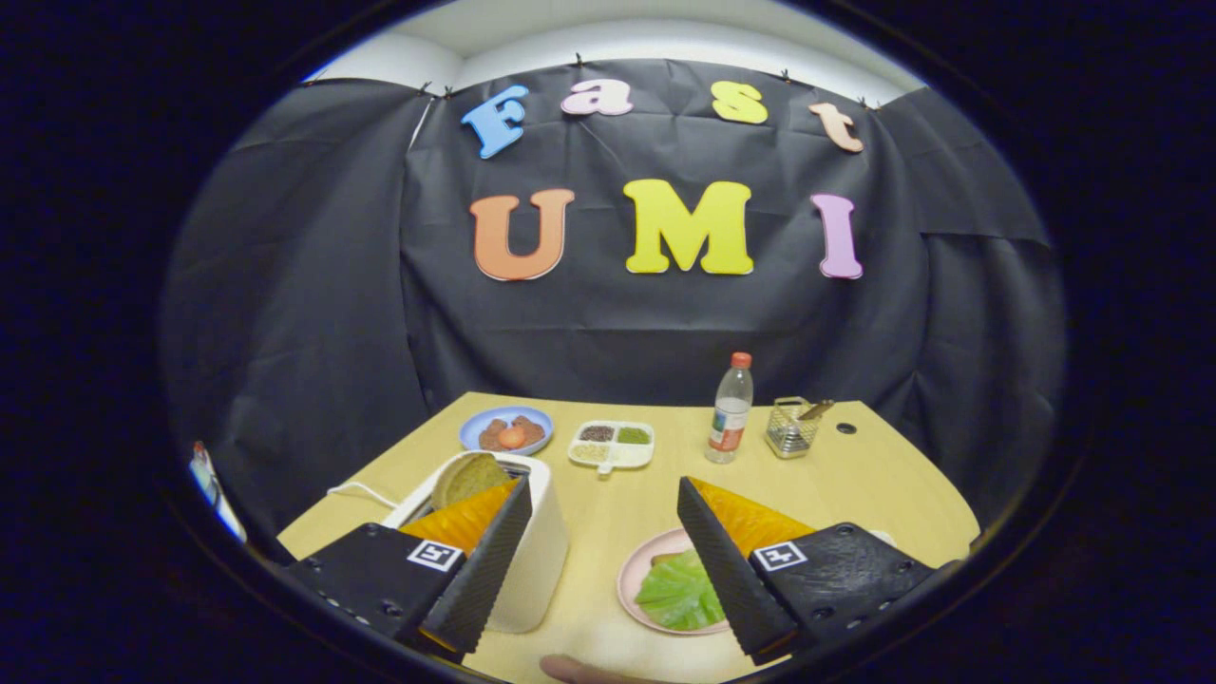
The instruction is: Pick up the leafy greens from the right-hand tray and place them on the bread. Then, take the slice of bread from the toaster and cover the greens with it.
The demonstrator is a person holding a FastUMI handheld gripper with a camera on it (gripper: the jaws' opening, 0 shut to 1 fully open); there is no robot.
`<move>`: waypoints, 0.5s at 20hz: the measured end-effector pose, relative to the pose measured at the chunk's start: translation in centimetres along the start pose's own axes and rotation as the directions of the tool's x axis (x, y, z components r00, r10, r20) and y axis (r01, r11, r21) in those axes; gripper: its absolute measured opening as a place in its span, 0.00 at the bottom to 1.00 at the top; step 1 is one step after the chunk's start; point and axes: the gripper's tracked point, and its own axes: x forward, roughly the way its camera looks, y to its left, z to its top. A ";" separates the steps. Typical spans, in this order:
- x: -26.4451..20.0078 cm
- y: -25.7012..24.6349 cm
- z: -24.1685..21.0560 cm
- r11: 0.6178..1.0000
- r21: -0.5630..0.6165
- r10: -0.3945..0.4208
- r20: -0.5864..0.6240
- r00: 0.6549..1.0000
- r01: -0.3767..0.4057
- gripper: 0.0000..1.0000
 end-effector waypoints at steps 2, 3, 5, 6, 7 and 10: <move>0.5 2.4 1.3 1.000 -0.001 0.024 0.012 1.000 -0.024 0.95; 0.8 3.5 1.9 0.999 -0.013 0.031 0.020 0.999 -0.031 0.95; 2.0 5.6 1.9 0.998 -0.034 0.052 0.011 0.999 -0.051 0.95; 2.5 6.6 1.8 0.997 -0.042 0.061 0.002 0.998 -0.061 0.95; 3.0 7.2 1.5 0.997 -0.043 0.062 -0.009 0.998 -0.062 0.95; 5.2 9.4 0.2 0.996 -0.048 0.074 -0.054 0.996 -0.076 0.95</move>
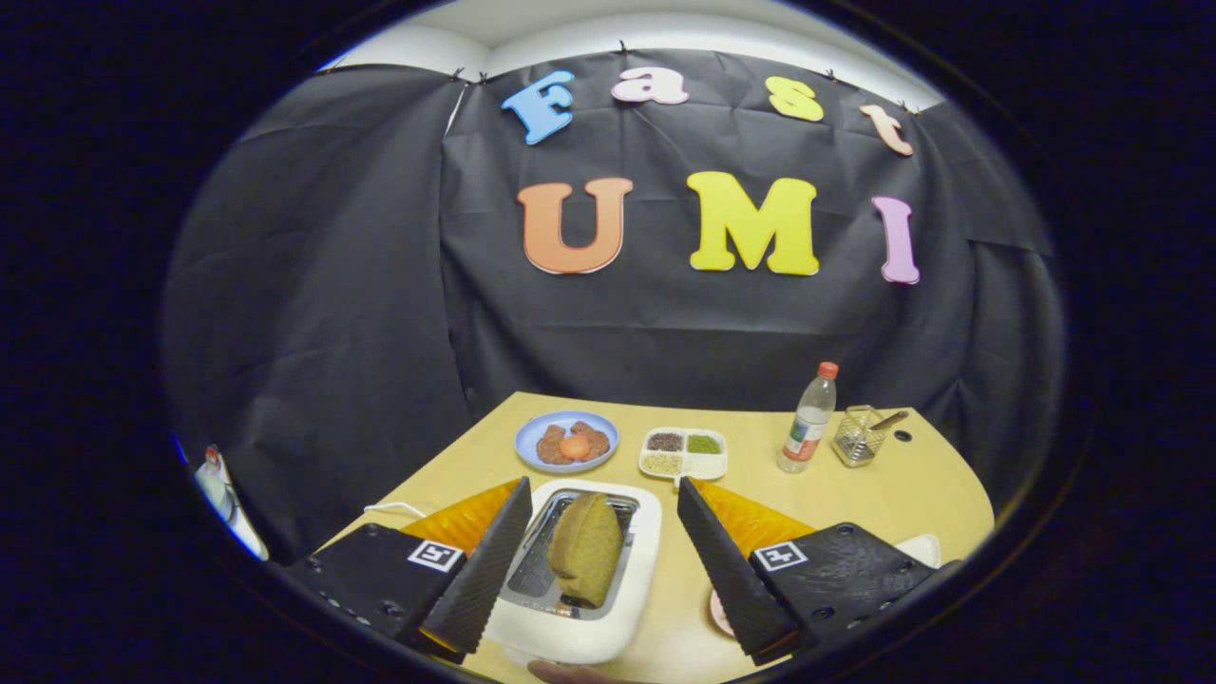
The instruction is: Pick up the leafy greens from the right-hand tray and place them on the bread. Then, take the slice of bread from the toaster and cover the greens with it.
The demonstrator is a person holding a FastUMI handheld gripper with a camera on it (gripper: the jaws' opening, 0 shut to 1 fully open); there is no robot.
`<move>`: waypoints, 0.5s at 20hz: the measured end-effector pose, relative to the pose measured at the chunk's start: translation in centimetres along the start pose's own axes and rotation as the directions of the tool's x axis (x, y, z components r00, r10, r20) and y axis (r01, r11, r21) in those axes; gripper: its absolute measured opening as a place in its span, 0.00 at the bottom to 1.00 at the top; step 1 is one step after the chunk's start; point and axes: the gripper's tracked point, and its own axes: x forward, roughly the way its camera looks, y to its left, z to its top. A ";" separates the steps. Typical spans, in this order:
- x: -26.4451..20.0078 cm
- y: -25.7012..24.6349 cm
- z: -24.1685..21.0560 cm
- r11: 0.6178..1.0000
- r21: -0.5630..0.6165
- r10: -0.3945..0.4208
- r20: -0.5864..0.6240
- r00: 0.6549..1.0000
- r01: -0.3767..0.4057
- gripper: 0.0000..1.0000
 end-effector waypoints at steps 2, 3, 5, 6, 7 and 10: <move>1.3 0.0 -1.3 0.999 -0.015 -0.039 -0.036 0.999 0.038 0.95; 1.9 -0.2 -1.5 0.998 -0.025 -0.058 -0.044 0.997 0.057 0.95; 3.5 0.0 -2.0 0.996 -0.024 -0.084 -0.050 0.995 0.083 0.94; 3.8 -0.2 -2.2 0.995 -0.015 -0.095 -0.055 0.994 0.094 0.89; 4.1 -0.4 -2.3 0.994 -0.009 -0.110 -0.064 0.992 0.109 0.87; 5.2 0.1 -3.2 0.994 0.022 -0.105 -0.111 0.988 0.108 0.65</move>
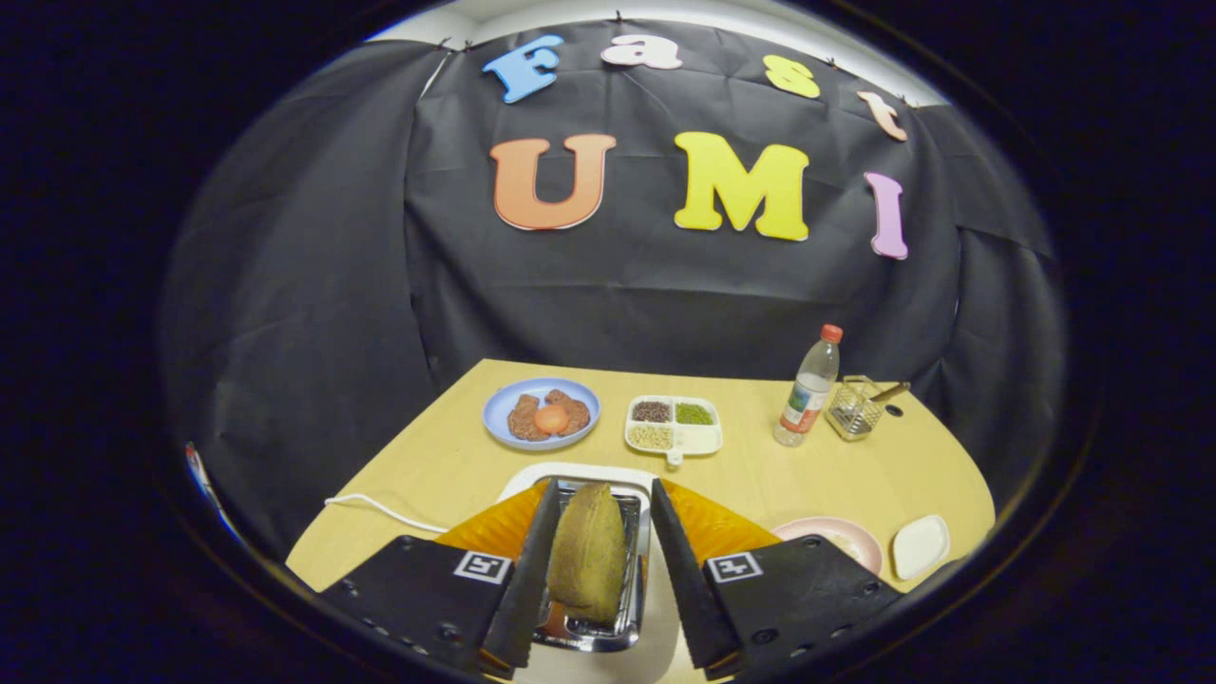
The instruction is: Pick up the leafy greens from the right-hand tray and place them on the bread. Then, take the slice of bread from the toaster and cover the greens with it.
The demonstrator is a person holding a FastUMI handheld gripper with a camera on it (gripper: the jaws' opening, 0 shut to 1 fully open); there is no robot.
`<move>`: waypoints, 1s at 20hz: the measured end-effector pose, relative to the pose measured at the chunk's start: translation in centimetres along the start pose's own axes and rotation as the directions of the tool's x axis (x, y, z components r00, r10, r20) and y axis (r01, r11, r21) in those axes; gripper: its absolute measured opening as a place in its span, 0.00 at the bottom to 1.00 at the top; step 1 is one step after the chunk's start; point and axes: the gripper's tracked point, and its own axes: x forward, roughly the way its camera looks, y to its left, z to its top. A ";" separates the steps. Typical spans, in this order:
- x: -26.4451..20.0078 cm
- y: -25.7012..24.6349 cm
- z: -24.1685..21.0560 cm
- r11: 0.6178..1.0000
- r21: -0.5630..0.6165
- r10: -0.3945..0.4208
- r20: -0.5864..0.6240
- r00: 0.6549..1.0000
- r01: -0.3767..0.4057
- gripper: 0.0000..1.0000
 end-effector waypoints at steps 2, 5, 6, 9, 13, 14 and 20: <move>0.4 0.6 -0.8 1.000 0.003 0.019 -0.046 0.999 -0.019 0.50; 0.2 0.1 -0.6 1.000 -0.013 -0.006 -0.063 0.998 0.006 0.22; -0.2 0.1 -0.4 1.000 -0.008 -0.002 -0.063 0.998 0.001 0.17; -1.8 -0.3 1.6 1.000 0.018 -0.009 -0.034 0.999 0.010 0.11; -4.9 -0.7 5.6 1.000 0.023 -0.012 0.037 0.999 0.011 0.11; -5.6 -0.7 6.6 1.000 0.027 -0.012 0.050 0.999 0.011 0.11; -9.5 -2.8 11.5 0.997 0.067 -0.034 0.130 0.991 0.026 0.11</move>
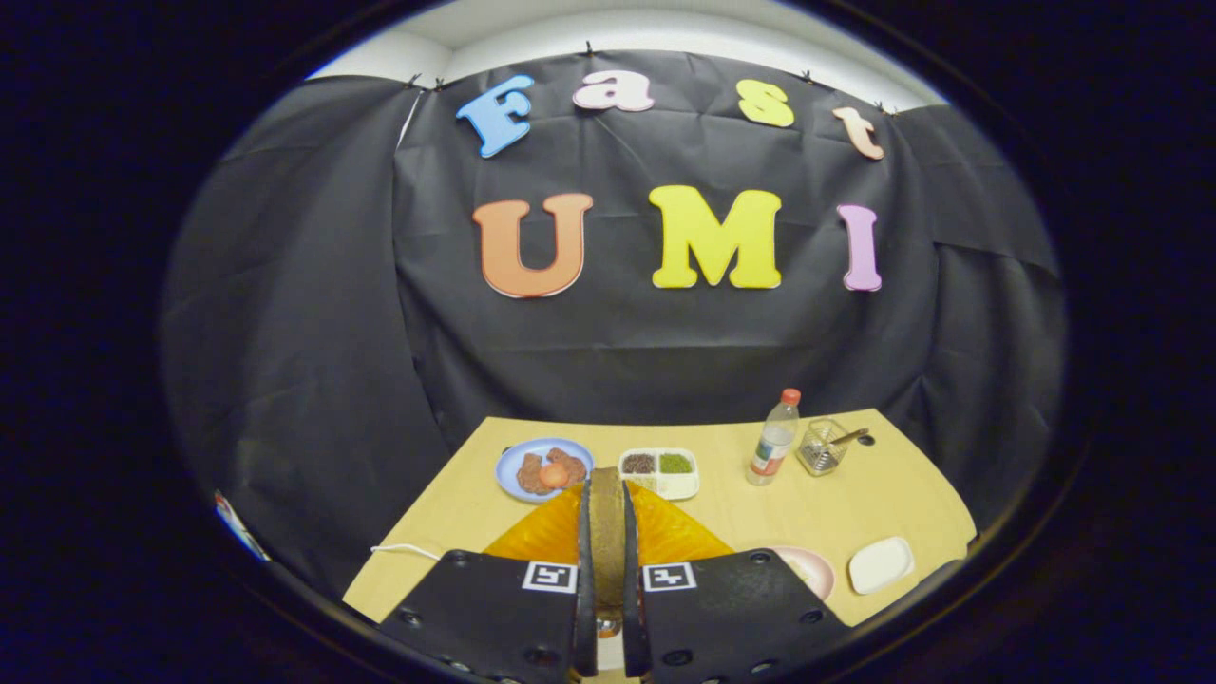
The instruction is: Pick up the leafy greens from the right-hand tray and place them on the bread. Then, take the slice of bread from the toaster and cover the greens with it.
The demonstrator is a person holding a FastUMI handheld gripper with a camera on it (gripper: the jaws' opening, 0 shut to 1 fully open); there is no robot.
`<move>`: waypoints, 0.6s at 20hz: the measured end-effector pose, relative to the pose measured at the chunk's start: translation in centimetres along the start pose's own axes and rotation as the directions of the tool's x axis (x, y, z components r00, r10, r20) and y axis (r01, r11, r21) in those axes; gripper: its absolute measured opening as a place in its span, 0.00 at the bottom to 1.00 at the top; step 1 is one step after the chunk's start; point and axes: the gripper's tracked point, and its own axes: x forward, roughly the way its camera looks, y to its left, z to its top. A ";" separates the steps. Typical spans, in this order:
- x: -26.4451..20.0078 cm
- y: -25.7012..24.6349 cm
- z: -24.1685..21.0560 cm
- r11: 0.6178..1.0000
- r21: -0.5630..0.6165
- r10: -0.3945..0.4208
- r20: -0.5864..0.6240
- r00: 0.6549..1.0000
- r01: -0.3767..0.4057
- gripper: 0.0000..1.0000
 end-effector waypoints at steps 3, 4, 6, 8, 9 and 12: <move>-0.6 -2.2 1.1 1.000 0.017 -0.026 0.020 0.999 0.026 0.10; -0.6 -3.0 1.0 0.999 0.021 -0.036 0.022 0.999 0.035 0.10; -0.2 -4.9 0.4 0.998 0.030 -0.061 0.021 0.998 0.061 0.11; 0.7 -6.7 -1.0 0.996 0.032 -0.083 0.000 0.997 0.083 0.11; 1.2 -7.6 -1.9 0.995 0.029 -0.092 -0.010 0.996 0.092 0.11; 3.3 -10.7 -4.9 0.991 0.036 -0.123 -0.062 0.990 0.126 0.11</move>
